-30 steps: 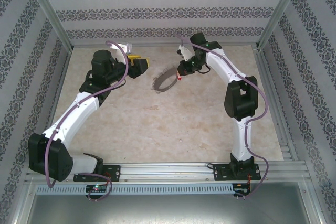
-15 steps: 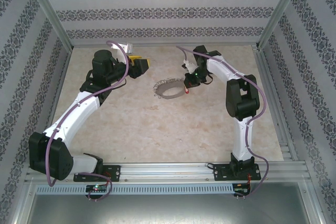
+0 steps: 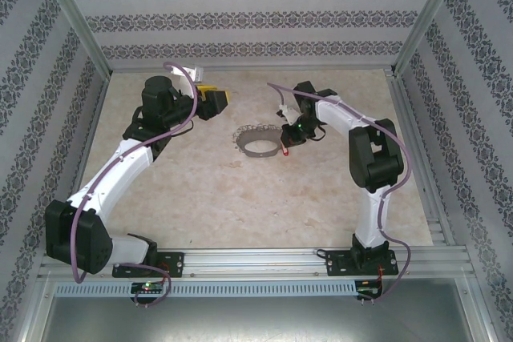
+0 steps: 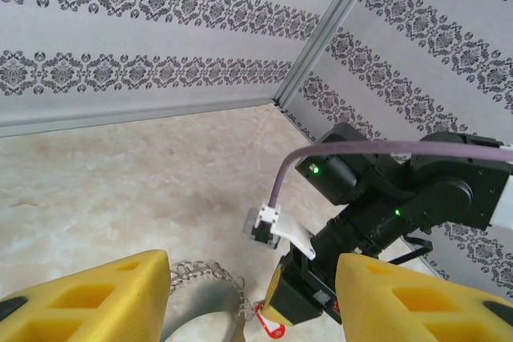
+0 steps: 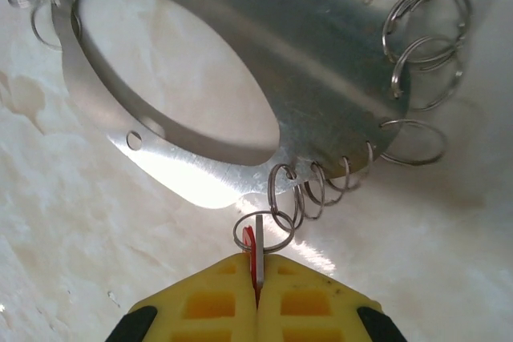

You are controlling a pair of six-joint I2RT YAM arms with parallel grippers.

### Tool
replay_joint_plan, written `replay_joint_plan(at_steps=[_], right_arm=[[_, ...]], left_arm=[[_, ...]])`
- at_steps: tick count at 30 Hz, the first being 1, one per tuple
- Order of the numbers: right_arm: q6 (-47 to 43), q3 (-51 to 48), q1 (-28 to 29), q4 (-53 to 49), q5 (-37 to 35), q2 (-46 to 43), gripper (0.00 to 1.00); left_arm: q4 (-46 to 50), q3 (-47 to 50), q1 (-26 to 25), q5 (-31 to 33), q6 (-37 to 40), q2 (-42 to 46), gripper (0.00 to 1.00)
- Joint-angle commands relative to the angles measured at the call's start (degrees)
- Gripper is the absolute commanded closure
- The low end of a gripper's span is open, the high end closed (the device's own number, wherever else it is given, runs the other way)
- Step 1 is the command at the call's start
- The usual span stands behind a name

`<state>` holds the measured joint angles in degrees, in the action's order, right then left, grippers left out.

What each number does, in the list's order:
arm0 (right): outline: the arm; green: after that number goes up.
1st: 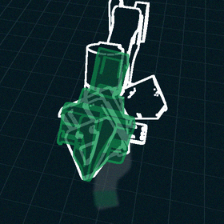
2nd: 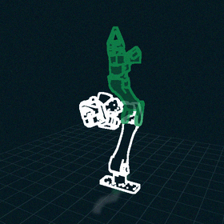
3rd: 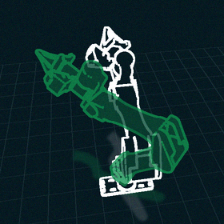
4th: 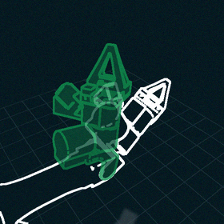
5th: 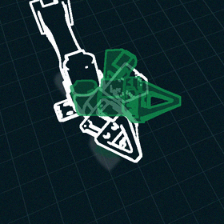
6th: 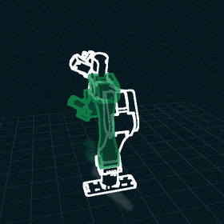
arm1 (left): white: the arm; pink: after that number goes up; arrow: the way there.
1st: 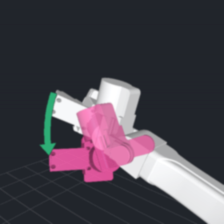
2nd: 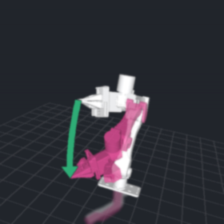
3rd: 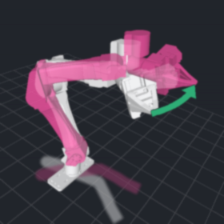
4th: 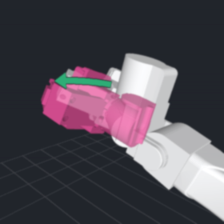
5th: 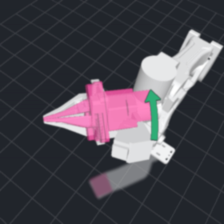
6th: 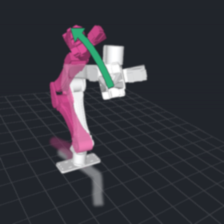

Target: Put the keys on the keyring

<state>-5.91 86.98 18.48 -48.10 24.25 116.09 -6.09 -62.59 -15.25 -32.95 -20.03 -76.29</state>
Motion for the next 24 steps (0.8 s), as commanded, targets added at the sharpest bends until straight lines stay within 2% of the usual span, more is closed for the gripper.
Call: replay_joint_plan(at_steps=[1, 7, 10, 15, 18, 22, 24], right_arm=[[0.94, -2.56, 1.36, 0.72, 0.39, -1.76, 1.00], [1.53, -7.52, 4.44, -0.27, 0.46, -3.01, 0.98], [1.68, -9.75, 6.76, -1.96, -1.72, -5.45, 0.71], [5.76, -13.36, 5.26, 0.38, -2.09, -15.67, 0.39], [6.96, -12.84, 3.62, 0.51, -1.35, -20.54, 0.30], [8.18, -10.99, 2.55, 0.77, -1.02, -25.52, 0.20], [9.00, -10.11, 2.10, 0.93, -2.10, -27.27, 0.15]], left_arm=[[-2.61, 0.09, 0.32, -1.15, -1.08, -0.81, 0.43], [-2.31, -0.56, 0.33, -1.31, -1.21, -1.27, 0.42], [-1.84, -1.36, 0.32, -1.34, -1.03, -1.57, 0.42], [-1.05, -2.17, 0.31, -1.50, -0.55, -1.91, 0.38], [-0.77, -2.54, 0.26, -1.59, -0.29, -1.73, 0.35], [-0.35, -2.82, 0.30, -1.27, 0.20, -1.35, 0.22], [0.27, -3.24, 0.27, -0.71, 0.60, -1.09, 0.01]])
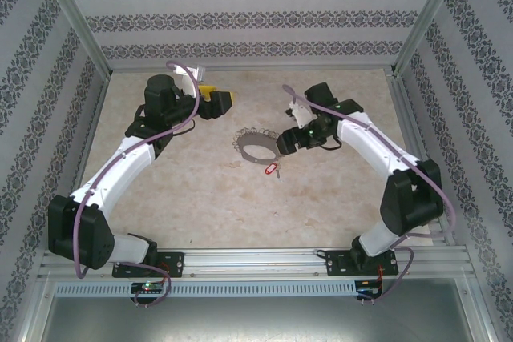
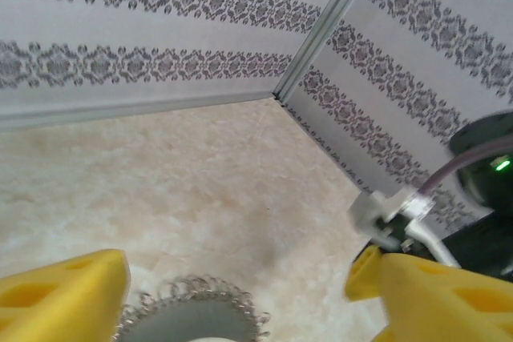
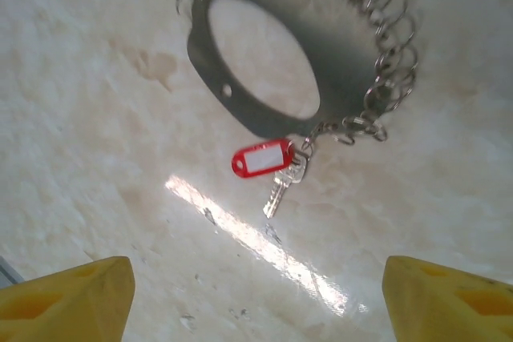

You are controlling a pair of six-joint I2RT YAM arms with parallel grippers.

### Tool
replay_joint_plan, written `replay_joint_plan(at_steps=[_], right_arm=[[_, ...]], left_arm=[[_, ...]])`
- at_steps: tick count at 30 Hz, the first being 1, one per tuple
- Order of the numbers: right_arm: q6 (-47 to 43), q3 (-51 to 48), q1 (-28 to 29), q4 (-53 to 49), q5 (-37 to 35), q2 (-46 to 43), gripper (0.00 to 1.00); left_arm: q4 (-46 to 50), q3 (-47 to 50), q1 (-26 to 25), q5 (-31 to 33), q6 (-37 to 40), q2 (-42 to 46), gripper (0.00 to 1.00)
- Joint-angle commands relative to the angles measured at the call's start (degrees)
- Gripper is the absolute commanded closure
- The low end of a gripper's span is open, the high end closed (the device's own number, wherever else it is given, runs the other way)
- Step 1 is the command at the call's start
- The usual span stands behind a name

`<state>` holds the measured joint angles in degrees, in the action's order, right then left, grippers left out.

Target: Put the keys on the keyring

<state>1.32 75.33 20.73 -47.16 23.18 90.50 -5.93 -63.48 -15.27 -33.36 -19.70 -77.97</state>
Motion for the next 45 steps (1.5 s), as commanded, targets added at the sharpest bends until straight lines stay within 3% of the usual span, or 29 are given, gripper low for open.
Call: replay_joint_plan(at_steps=[1, 5, 9, 13, 17, 20, 25, 29, 35, 40, 45], right_arm=[[2.09, 1.88, -0.51, 0.28, -1.33, -2.64, 0.13], [4.48, 1.56, -2.61, 2.97, -3.28, -7.40, 0.04], [6.44, -1.48, -5.09, 8.72, -6.60, -13.70, 0.02], [8.55, -9.57, -7.84, 20.34, -12.56, -21.64, 0.02], [10.56, -18.61, -10.91, 31.98, -20.81, -26.48, 0.02], [10.98, -21.64, -13.52, 35.17, -26.32, -24.78, 0.02], [11.43, -25.28, -17.37, 38.84, -27.45, -18.56, 0.02], [9.74, -32.69, -17.47, 47.92, -36.08, -17.63, 0.02], [6.27, -43.14, -17.50, 63.08, -42.98, -15.49, 0.02], [2.93, -50.72, -17.46, 78.76, -39.97, -15.78, 0.02], [1.37, -59.05, -18.92, 96.84, -33.11, -15.21, 0.02]], left_arm=[[0.56, -2.59, 0.29, 0.05, 0.59, 0.80, 0.00], [2.53, -3.79, 0.35, 2.48, 2.16, 1.72, 0.00], [4.70, -4.51, 0.31, 7.70, 4.06, 2.82, 0.00], [5.15, -3.00, 0.27, 15.91, 7.24, 3.57, 0.00], [-1.54, 4.23, 0.31, 23.72, 13.20, 5.94, 0.00], [-8.20, 11.22, 0.26, 31.60, 18.72, 8.19, 0.00], [-10.51, 18.61, 0.51, 42.97, 25.48, 9.35, 0.00], [-17.16, 28.05, 2.38, 48.87, 27.20, 9.43, 0.00], [-29.67, 39.73, 7.55, 48.84, 21.42, 5.02, 0.00], [-41.87, 43.30, 8.46, 48.50, 21.80, -2.70, 0.00], [-46.32, 43.13, 10.89, 43.04, 21.10, -8.54, 0.00]])
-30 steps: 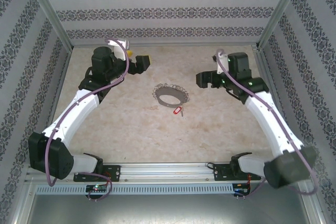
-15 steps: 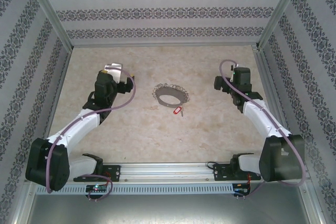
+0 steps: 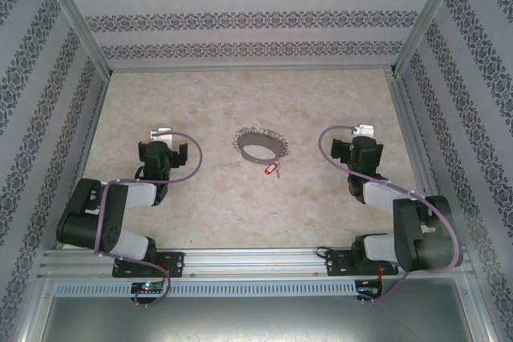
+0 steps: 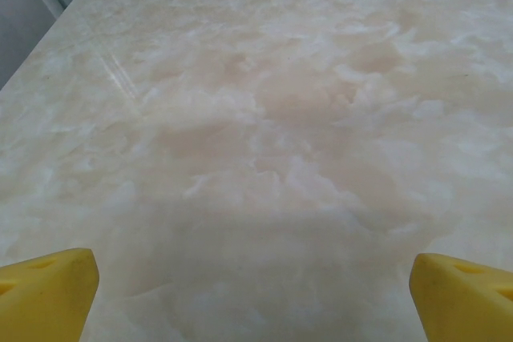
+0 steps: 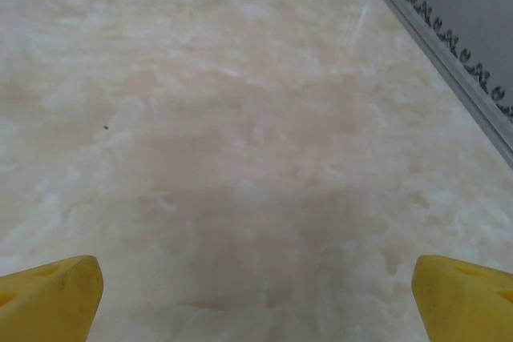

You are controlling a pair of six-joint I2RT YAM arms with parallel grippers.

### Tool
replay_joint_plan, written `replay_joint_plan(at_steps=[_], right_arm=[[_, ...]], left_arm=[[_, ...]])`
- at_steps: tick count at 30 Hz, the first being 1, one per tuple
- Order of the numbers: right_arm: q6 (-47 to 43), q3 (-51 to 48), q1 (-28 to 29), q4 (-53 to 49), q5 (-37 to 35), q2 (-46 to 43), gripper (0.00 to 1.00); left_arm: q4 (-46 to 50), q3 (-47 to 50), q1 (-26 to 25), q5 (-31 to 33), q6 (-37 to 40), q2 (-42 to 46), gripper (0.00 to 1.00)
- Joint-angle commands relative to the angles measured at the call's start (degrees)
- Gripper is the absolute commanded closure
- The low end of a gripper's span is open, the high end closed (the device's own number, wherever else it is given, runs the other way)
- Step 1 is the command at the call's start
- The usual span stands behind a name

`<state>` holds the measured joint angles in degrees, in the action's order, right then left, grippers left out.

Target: Put the keys on the keyring

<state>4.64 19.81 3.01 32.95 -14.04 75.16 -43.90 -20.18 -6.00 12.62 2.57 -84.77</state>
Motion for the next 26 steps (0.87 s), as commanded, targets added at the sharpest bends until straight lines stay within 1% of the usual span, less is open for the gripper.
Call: replay_joint_plan(at_steps=[1, 2, 4, 5, 7, 8, 9, 10, 13, 26], right_arm=[[-2.13, -5.36, -1.25, 22.73, 5.90, 2.49, 0.02], [-2.59, -6.83, -1.29, 28.28, 7.79, 5.62, 0.02], [-3.75, -6.44, -1.07, 34.45, 11.01, 12.10, 0.02], [-4.11, -4.41, -1.15, 33.16, 12.66, 13.16, 0.02], [-4.76, 0.90, -1.58, 20.38, 14.46, 10.97, 0.02], [-3.43, 2.32, -2.58, 18.43, 14.85, 11.53, 0.02], [-2.00, 2.21, -3.60, 19.46, 15.66, 12.09, 0.02], [-1.73, 1.99, -3.90, 19.94, 15.52, 12.08, 0.02], [-2.73, 1.91, -2.96, 19.24, 14.04, 11.45, 0.02], [-3.02, 2.62, -2.65, 18.28, 13.87, 11.77, 0.02]], left_arm=[[-6.37, -0.83, 2.62, -4.78, -1.82, -1.77, 0.00], [-7.23, -1.04, 3.27, -6.56, -1.93, -2.84, 0.00], [-9.33, -1.47, 3.76, -7.91, -1.80, -5.35, 0.00], [-4.16, -3.13, 4.26, -9.08, -2.50, -4.33, 0.00], [-4.98, -3.24, 5.72, -11.86, -2.88, -4.88, 0.00], [-3.06, -3.59, 5.82, -12.13, -2.92, -4.43, 0.00], [-4.62, -3.25, 5.82, -12.10, -2.93, -4.89, 0.00], [-3.44, -3.56, 5.80, -12.17, -2.92, -4.59, 0.00], [-3.64, -3.49, 5.87, -12.18, -2.92, -4.63, 0.00], [-3.74, -3.57, 5.88, -12.18, -2.99, -4.72, 0.00]])
